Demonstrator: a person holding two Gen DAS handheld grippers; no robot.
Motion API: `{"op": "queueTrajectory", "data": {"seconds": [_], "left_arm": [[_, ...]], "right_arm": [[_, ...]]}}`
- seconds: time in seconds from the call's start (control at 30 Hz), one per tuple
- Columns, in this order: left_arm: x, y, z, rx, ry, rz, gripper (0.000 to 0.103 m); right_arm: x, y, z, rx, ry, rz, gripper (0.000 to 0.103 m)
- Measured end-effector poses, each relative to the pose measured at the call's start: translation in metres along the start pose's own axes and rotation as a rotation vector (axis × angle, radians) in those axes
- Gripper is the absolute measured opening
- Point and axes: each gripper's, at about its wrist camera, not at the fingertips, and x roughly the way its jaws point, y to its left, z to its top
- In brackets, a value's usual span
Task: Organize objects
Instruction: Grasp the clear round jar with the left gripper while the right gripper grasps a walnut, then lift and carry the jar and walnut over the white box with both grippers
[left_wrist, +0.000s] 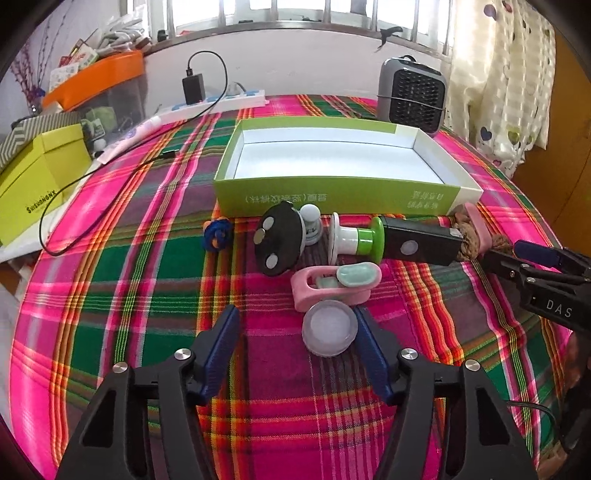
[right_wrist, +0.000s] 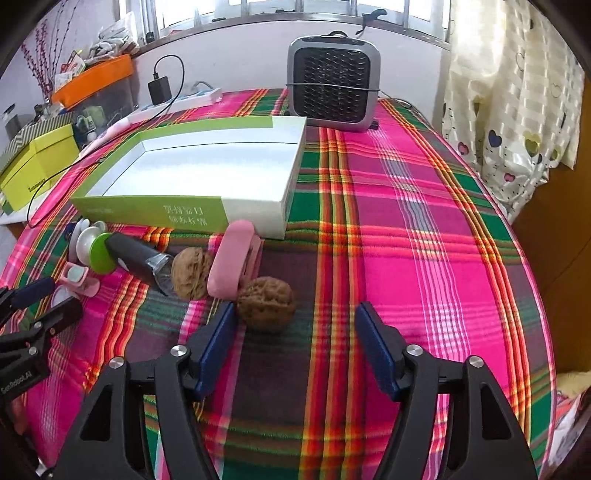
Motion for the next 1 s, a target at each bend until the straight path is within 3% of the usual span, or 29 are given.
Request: {"op": "queueTrajectory", "data": {"seconds": [0.3, 0.57, 1.0], "left_arm": [[0.0003, -0.0049, 0.0025, 0.02, -0.004, 0.004, 0.046], [-0.0009, -0.0067, 0.0031, 0.025, -0.005, -0.014, 0.025], [-0.0024, -0.0058, 0.0023, 0.023, -0.012, -0.033, 0.025]], "right_arm": [[0.0001, -0.0005, 0.0026, -0.015, -0.008, 0.017, 0.048], [-0.0015, 0.001, 0.002, -0.023, -0.014, 0.023, 0.032], [-0.0045, 0.0022, -0.0017, -0.013, -0.018, 0.039, 0.032]]}}
